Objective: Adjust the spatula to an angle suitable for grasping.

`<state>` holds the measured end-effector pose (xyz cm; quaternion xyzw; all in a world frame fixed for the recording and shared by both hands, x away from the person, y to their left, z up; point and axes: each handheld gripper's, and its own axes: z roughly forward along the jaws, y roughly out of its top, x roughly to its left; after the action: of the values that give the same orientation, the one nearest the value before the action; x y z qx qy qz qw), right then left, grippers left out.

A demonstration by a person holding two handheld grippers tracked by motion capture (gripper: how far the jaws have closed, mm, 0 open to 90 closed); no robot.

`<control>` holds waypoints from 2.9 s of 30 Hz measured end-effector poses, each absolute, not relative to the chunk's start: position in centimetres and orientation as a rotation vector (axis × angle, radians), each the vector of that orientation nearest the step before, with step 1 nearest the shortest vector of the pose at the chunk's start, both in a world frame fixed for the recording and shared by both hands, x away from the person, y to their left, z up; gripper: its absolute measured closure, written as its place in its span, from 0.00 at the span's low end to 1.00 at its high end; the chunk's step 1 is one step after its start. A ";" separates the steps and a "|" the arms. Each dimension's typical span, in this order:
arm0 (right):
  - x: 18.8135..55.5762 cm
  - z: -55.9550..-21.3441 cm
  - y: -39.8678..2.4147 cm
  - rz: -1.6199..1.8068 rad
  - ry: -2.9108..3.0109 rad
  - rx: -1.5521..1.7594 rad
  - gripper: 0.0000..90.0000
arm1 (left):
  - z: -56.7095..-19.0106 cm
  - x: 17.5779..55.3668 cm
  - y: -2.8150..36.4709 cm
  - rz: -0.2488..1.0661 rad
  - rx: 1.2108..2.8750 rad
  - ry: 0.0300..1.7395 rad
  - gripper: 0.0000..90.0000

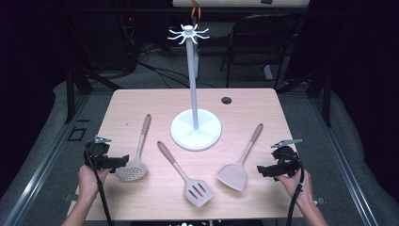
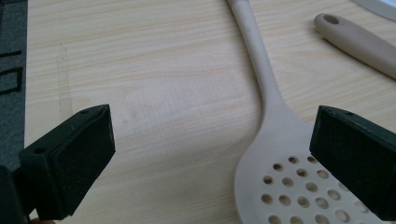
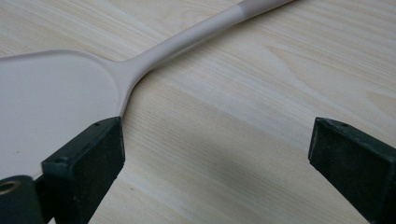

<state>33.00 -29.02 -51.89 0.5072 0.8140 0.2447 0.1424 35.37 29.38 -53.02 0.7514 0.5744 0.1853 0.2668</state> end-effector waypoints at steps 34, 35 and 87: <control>36.9 -52.9 -26.7 0.744 2.336 1.629 0.03 | -52.9 35.4 30.0 0.532 1.990 1.531 0.00; 37.0 -53.0 -26.6 0.754 2.329 1.646 0.03 | -52.9 35.5 29.9 0.538 1.992 1.533 0.00; 40.6 -55.0 -22.9 0.642 2.438 1.730 0.54 | -53.0 35.4 30.0 0.530 2.030 1.503 0.00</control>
<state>40.55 -22.85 -55.02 0.5654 0.7966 0.2097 0.0421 35.37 30.04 -53.02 0.7559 0.5596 0.1973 0.2767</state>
